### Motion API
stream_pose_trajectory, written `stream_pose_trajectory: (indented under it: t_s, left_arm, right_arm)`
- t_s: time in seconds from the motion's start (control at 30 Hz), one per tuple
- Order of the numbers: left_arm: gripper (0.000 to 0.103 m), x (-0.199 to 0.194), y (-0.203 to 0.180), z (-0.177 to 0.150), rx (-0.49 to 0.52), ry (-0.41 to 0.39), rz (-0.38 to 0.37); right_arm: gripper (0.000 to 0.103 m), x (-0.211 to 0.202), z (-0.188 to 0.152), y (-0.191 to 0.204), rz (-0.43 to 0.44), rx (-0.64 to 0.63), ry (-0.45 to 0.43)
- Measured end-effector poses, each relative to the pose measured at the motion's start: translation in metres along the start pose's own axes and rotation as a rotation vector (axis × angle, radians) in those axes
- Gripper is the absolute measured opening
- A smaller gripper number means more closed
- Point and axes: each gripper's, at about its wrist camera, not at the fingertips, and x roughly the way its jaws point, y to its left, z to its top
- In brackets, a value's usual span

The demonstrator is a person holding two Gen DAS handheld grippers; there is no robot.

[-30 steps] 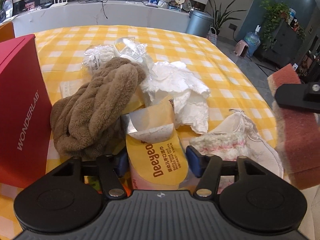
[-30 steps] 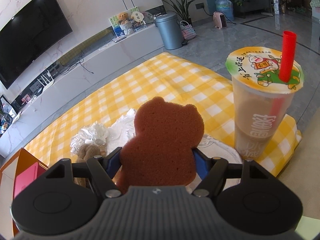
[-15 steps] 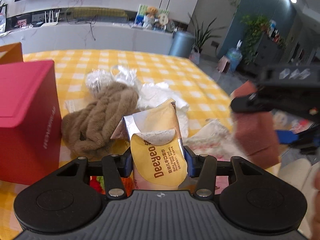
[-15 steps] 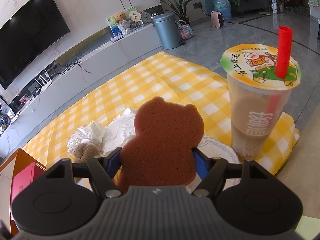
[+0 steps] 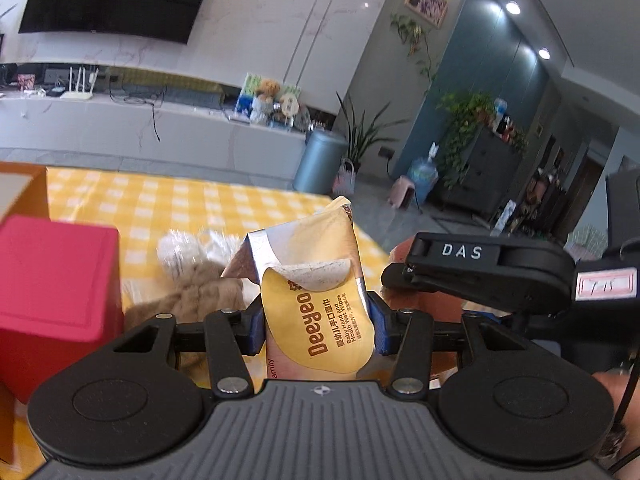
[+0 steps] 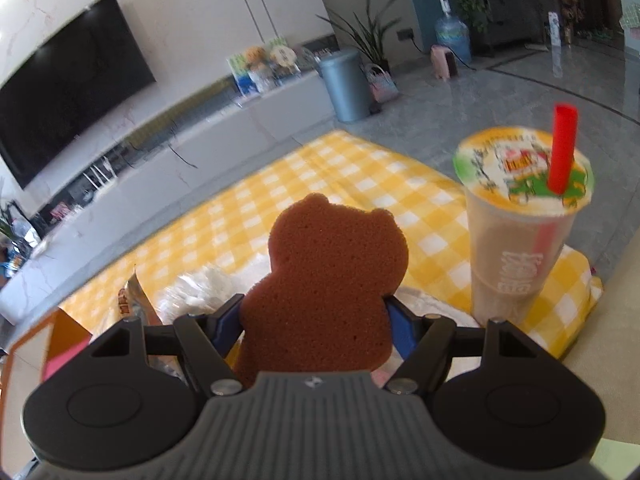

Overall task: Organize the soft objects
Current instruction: 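Carry both items to the orange box and release the snack bag from the left tool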

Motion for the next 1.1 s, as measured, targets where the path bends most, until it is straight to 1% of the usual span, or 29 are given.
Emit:
stream_pose_trajectory:
  t_s: [0.13, 0.27, 0.37, 0.47, 0.53, 0.6, 0.63, 0.7, 0.77, 0.87, 0.97, 1.1]
  left_arm:
    - [0.056, -0.021, 0.003, 0.016, -0.005, -0.05, 0.027]
    - [0.056, -0.052, 0.016, 0.038, -0.016, -0.098, 0.042]
    - [0.056, -0.081, 0.031, 0.054, -0.031, -0.128, 0.067]
    - [0.056, -0.114, 0.045, 0.066, -0.028, -0.169, 0.109]
    - [0.056, -0.135, 0.054, 0.074, -0.011, -0.19, 0.152]
    - [0.056, -0.155, 0.067, 0.079, -0.007, -0.201, 0.203]
    - [0.056, -0.165, 0.074, 0.081, -0.007, -0.2, 0.231]
    - [0.056, -0.181, 0.088, 0.083, 0.021, -0.194, 0.279]
    - [0.056, -0.197, 0.102, 0.077, 0.031, -0.201, 0.318]
    - [0.056, -0.207, 0.131, 0.065, -0.006, -0.178, 0.376]
    - [0.056, -0.196, 0.16, 0.055, -0.044, -0.121, 0.406]
    - [0.056, -0.178, 0.195, 0.047, -0.037, -0.031, 0.44]
  right_arm:
    - [0.072, -0.016, 0.003, 0.008, 0.066, -0.012, -0.035]
    - [0.072, -0.042, 0.005, 0.014, 0.096, -0.036, -0.083]
    - [0.072, -0.062, 0.005, 0.019, 0.169, -0.029, -0.11]
    - [0.072, -0.082, 0.003, 0.034, 0.282, -0.039, -0.128]
    - [0.072, -0.093, 0.001, 0.047, 0.386, -0.046, -0.128]
    - [0.072, -0.097, -0.002, 0.058, 0.525, -0.014, -0.103]
    - [0.072, -0.096, -0.003, 0.064, 0.584, -0.002, -0.076]
    - [0.072, -0.095, -0.008, 0.081, 0.661, -0.011, -0.032]
    - [0.072, -0.093, -0.016, 0.104, 0.691, -0.04, 0.002]
    - [0.072, -0.087, -0.035, 0.14, 0.699, -0.064, 0.053]
    - [0.072, -0.08, -0.058, 0.184, 0.705, -0.12, 0.083]
    - [0.072, -0.052, -0.094, 0.236, 0.707, -0.169, 0.174]
